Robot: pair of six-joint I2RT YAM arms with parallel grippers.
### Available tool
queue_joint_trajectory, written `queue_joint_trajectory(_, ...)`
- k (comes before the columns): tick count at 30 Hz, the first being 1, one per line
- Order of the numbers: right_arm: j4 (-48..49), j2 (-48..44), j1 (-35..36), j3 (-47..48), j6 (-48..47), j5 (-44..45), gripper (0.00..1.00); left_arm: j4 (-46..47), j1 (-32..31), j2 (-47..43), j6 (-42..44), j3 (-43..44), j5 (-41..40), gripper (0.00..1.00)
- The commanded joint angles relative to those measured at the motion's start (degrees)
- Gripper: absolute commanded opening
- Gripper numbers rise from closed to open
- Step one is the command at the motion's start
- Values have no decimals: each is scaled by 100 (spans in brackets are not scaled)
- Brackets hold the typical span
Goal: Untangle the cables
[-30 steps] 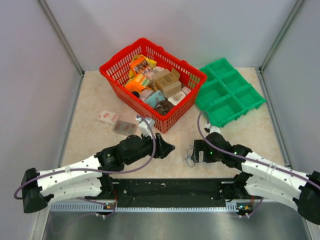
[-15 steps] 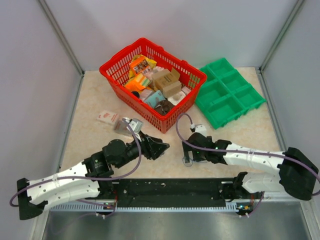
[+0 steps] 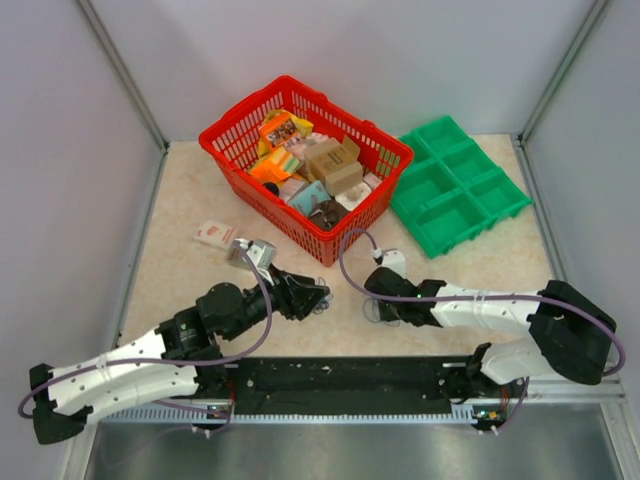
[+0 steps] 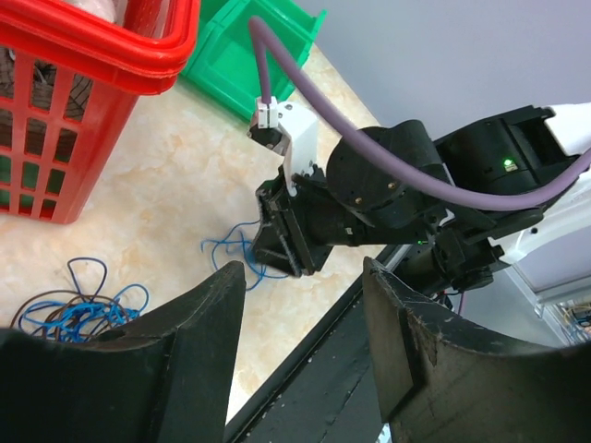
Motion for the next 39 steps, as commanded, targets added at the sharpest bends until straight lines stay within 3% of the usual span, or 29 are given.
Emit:
queue_joint_trajectory(1,239,-96,42,-86,131,225,12,-37,11,-122,73,-77,-192,58)
queue_joint_trajectory(4,55,-359,42,-104,219,523,0,-37,11,-140,90,-77,-236,58)
queue_joint_trajectory(10,-148,-1632,-194,-165,70,1078,0,-248,11,-105,47,-33,-446,58)
queue_joint_trajectory(17,-253,-2567,-1941,439,-396,1164,0,-345,11,-307,-59,-183,-649,58)
queue_joint_trajectory(24,-544,-1321,-4104,2065,16,1341,0,-327,20,-465,-191,-376,-570,58)
queue_joint_trajectory(27,-535,-556,-4614,2812,96,1772,0,-292,20,-527,-331,-516,-535,58)
queue_joint_trajectory(32,-570,517,-5467,3894,289,1465,0,-169,20,-518,-349,-613,-333,58)
queue_joint_trajectory(39,-675,1783,-6109,4818,-79,1606,0,-213,20,-553,-42,-640,-306,58)
